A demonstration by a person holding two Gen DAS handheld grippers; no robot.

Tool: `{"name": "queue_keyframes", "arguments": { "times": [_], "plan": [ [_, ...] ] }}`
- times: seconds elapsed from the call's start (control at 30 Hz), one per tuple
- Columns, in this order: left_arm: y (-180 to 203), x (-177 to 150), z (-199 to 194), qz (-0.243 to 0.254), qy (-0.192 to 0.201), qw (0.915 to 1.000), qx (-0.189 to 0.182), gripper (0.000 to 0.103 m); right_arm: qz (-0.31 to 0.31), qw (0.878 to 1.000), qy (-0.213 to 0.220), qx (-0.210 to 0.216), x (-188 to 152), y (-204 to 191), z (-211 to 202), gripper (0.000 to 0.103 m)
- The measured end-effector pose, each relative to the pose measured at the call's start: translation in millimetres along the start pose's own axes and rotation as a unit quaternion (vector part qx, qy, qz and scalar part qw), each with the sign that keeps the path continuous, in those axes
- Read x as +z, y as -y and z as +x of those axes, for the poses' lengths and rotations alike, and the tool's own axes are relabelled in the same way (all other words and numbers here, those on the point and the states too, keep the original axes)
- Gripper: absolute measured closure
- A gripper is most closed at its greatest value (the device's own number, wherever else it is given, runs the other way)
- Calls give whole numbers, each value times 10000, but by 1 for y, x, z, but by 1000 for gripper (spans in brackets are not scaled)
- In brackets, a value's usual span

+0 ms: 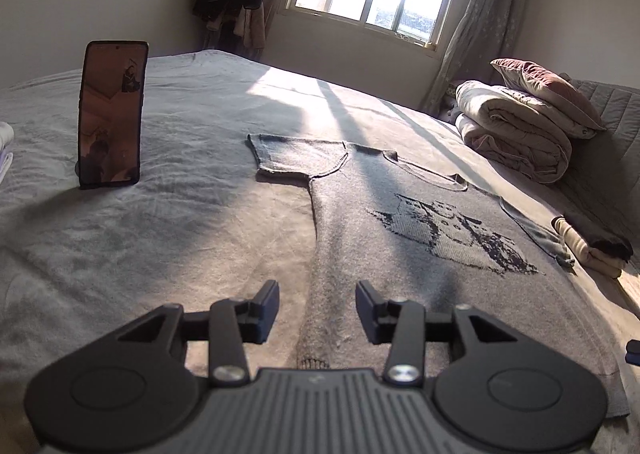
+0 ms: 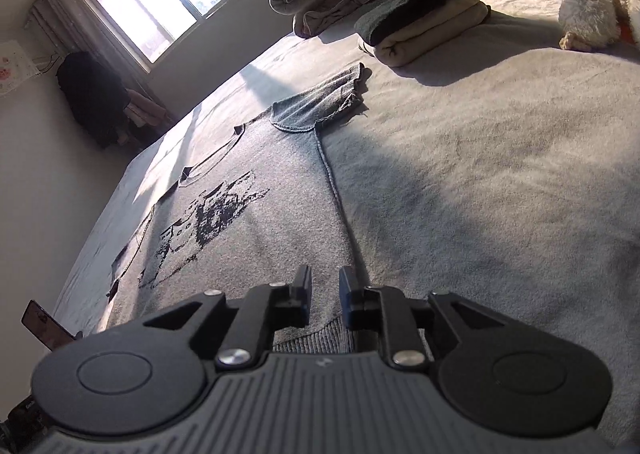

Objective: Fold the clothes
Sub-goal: 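Straighten the folded sweater by its hem with the left gripper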

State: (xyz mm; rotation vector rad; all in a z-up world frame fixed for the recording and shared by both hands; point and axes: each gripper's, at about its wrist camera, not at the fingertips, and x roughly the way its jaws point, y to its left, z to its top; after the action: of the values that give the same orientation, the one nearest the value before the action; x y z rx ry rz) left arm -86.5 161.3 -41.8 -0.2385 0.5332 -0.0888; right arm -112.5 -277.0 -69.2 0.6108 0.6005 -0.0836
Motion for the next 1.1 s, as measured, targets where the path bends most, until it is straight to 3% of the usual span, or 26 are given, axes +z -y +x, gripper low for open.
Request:
{"name": "queue_keyframes", "arguments": {
  "times": [0.03,0.07,0.27,0.37,0.47,0.63,0.73,0.9,0.93,0.97,1.0,1.1],
  "plan": [
    [5,2,5,29,41,10000,-58,58,-175,9998,91,-65,0,-8,4,52],
    [11,3,10,57,82,9999,-115,58,-335,9993,149,-94,-2,-16,9,49],
    [51,-9,44,567,90,9981,-240,57,-1702,9843,387,-252,-21,-68,40,48],
    [57,-24,62,905,-134,9957,151,57,-2045,9775,268,-438,-33,-71,55,43],
    [41,-26,65,550,-209,9980,244,57,-2109,9749,171,-699,-39,-56,63,42],
    [14,-21,45,154,-153,9996,170,57,-1855,9800,245,-684,-32,-35,49,42],
    [1,-18,38,105,-24,9988,470,55,-1896,9795,240,-641,-34,-35,47,42],
    [-25,-9,40,-633,-189,9975,239,57,-2083,9751,250,-722,-40,-43,44,39],
    [-29,-7,43,-816,-305,9961,155,62,-2057,9757,236,-711,-40,-43,43,37],
    [-32,-5,46,-1009,-437,9939,66,77,-2032,9764,222,-699,-40,-44,43,37],
    [-36,-3,50,-1202,-568,9911,-24,83,-2002,9771,210,-695,-39,-44,43,36],
    [-46,2,68,-1844,-1048,9759,-515,88,-1865,9798,201,-691,-35,-44,44,36]
  ]
}}
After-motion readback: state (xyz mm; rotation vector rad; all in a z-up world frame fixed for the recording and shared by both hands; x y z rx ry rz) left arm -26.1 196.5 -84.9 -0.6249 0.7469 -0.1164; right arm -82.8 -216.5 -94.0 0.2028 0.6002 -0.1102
